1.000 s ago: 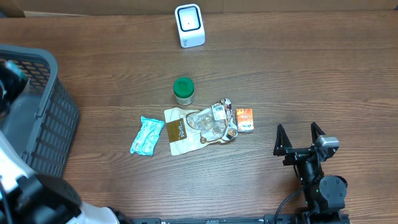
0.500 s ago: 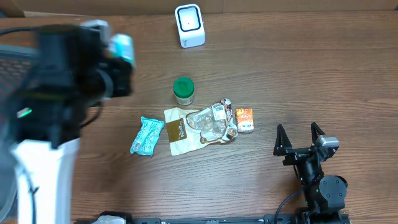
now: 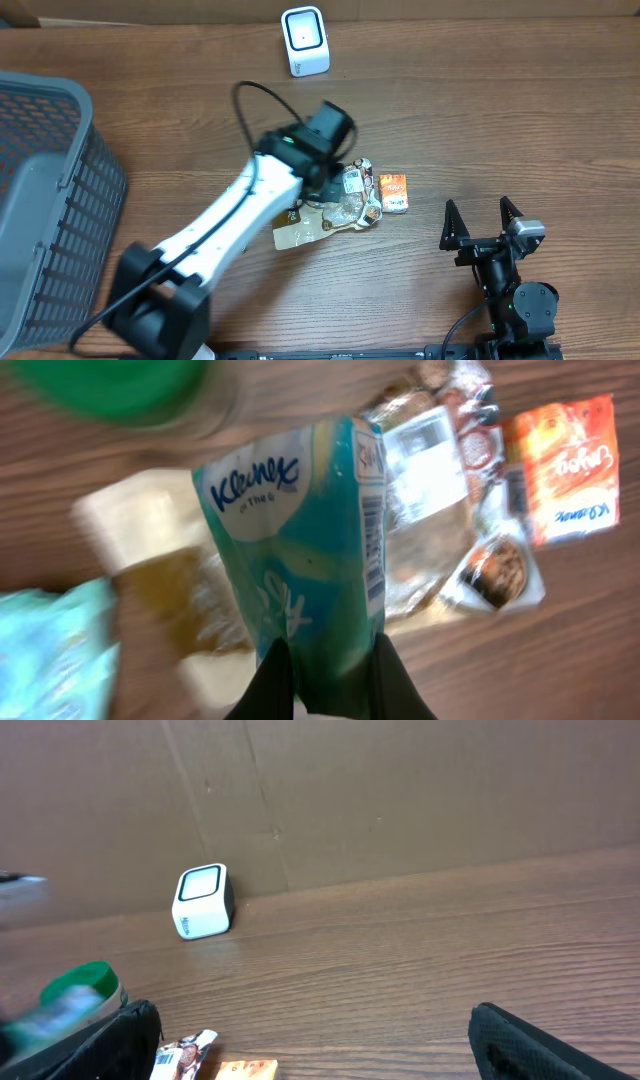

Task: Scan the item barcode

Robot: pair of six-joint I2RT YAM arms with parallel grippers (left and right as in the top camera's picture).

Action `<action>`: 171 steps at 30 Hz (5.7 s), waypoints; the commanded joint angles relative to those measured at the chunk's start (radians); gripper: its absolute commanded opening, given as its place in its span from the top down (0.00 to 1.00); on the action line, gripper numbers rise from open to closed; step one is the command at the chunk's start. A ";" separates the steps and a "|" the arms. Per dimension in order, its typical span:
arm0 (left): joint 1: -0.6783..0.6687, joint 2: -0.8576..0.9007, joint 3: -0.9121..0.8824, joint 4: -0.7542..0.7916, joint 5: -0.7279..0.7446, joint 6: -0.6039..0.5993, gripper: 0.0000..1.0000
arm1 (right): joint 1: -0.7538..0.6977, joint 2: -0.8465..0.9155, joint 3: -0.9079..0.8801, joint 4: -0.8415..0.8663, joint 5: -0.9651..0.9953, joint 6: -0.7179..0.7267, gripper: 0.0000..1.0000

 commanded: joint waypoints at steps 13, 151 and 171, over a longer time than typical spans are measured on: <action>-0.175 0.191 0.000 0.454 -0.008 -0.120 0.96 | 0.005 -0.008 -0.010 0.005 0.008 -0.001 0.00; 0.711 -0.255 0.252 -0.439 -0.002 0.272 0.00 | 0.006 1.600 0.667 -0.176 -0.466 0.195 0.55; 0.711 -0.255 0.252 -0.439 -0.002 0.272 0.01 | -0.003 1.627 0.676 -0.213 -0.631 0.172 0.96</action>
